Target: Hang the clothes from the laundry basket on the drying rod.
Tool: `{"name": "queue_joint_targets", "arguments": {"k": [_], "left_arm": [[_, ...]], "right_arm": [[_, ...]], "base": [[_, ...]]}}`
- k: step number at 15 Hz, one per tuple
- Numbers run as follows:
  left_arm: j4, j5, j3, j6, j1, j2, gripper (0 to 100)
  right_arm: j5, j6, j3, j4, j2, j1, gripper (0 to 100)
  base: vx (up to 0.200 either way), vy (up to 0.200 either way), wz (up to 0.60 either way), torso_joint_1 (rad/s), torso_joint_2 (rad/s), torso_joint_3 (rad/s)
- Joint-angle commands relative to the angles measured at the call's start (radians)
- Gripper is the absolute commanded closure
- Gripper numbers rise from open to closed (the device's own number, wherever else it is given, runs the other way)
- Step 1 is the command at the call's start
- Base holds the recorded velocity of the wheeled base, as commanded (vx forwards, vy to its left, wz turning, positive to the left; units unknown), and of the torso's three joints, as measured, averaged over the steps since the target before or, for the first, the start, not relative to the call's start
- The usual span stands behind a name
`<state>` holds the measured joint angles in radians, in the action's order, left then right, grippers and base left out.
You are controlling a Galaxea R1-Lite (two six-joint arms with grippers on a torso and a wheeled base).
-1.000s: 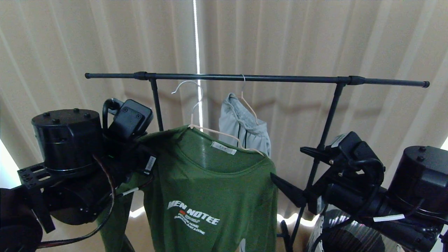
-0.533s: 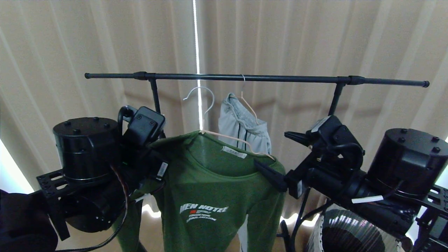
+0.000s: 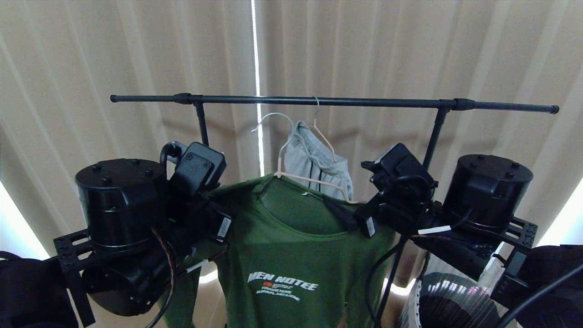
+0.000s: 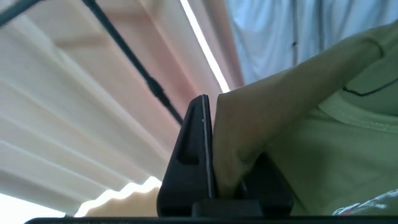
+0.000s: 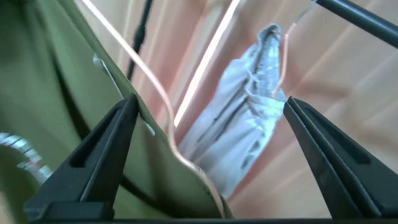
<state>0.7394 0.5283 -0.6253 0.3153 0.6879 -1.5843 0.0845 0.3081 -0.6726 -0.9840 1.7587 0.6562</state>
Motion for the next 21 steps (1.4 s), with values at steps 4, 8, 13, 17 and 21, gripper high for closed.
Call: {"name": "queue_joint_targets", "arguments": {"k": [4, 8, 13, 17, 21], "left_arm": [[0.000, -0.001, 0.016, 0.002, 0.036, 0.001, 100], [0.000, 0.007, 0.022, 0.004, 0.022, 0.004, 100], [0.000, 0.038, 0.016, 0.005, -0.004, 0.004, 100], [-0.003, 0.044, 0.032, 0.007, -0.034, 0.020, 100], [-0.002, 0.044, 0.049, 0.007, -0.025, 0.023, 100]], "right_arm": [[0.001, 0.051, -0.012, -0.001, 0.005, -0.021, 0], [0.001, 0.051, -0.005, -0.001, -0.004, -0.058, 0], [0.001, 0.051, -0.002, -0.002, -0.005, -0.061, 0], [0.001, 0.051, -0.007, -0.002, -0.004, -0.058, 0], [0.003, 0.052, -0.015, -0.002, -0.001, -0.056, 0]], "base": [[0.000, 0.000, 0.00, 0.000, 0.00, 0.000], [0.000, 0.000, 0.00, 0.000, 0.00, 0.000], [0.000, 0.000, 0.00, 0.000, 0.00, 0.000], [0.000, 0.000, 0.00, 0.000, 0.00, 0.000], [0.000, 0.000, 0.00, 0.000, 0.00, 0.000]]}}
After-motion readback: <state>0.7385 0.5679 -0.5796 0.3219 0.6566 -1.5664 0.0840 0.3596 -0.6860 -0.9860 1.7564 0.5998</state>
